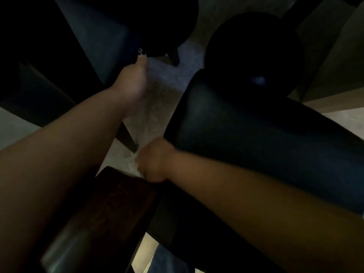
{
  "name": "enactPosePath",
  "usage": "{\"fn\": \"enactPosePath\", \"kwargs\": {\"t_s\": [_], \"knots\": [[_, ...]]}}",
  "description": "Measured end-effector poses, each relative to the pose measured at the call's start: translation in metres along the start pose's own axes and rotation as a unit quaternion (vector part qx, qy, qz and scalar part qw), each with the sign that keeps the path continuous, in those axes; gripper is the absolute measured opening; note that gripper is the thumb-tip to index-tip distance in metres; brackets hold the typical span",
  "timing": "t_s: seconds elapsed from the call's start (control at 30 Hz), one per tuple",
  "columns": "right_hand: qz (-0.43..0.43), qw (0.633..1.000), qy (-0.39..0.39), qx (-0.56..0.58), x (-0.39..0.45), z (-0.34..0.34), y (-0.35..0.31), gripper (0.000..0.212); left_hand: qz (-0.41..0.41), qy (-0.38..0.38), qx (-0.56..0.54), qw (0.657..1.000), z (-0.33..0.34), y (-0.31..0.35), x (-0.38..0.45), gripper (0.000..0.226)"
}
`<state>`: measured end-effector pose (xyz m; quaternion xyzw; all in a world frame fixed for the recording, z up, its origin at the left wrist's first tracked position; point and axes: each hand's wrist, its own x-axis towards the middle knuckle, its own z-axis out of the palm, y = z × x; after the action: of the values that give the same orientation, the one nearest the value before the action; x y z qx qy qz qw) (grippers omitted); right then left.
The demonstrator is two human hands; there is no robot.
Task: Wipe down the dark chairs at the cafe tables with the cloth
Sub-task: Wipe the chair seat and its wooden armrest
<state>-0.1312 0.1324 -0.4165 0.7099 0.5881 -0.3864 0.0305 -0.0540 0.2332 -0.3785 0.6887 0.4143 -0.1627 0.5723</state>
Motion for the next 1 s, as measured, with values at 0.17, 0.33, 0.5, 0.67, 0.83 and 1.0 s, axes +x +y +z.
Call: {"fn": "enactPosePath", "kwargs": {"t_s": [0.17,0.33,0.5,0.67,0.83,1.0], "knots": [[-0.066,0.997,-0.016,-0.041,0.002,-0.001,0.009,0.032,0.002,0.004,0.012,1.0,0.001,-0.004,0.005,0.056],[0.158,0.985,0.049,-0.052,-0.012,-0.058,0.094,0.035,0.001,-0.001,0.046,0.999,0.006,-0.008,0.006,0.056],[0.152,0.986,0.03,-0.056,-0.004,-0.046,0.061,0.036,0.009,0.007,0.027,1.0,0.008,-0.01,0.005,0.054],[0.017,0.997,0.054,-0.057,-0.009,-0.006,0.016,0.03,0.008,0.015,0.018,1.0,0.008,-0.013,0.007,0.053],[0.163,0.971,0.17,-0.034,-0.026,-0.037,0.087,0.029,0.011,0.001,0.056,0.998,0.012,-0.02,0.004,0.05],[0.434,0.839,0.253,0.21,-0.042,-0.072,0.171,0.034,-0.001,-0.008,0.13,0.991,0.016,-0.021,0.0,0.05]]}}
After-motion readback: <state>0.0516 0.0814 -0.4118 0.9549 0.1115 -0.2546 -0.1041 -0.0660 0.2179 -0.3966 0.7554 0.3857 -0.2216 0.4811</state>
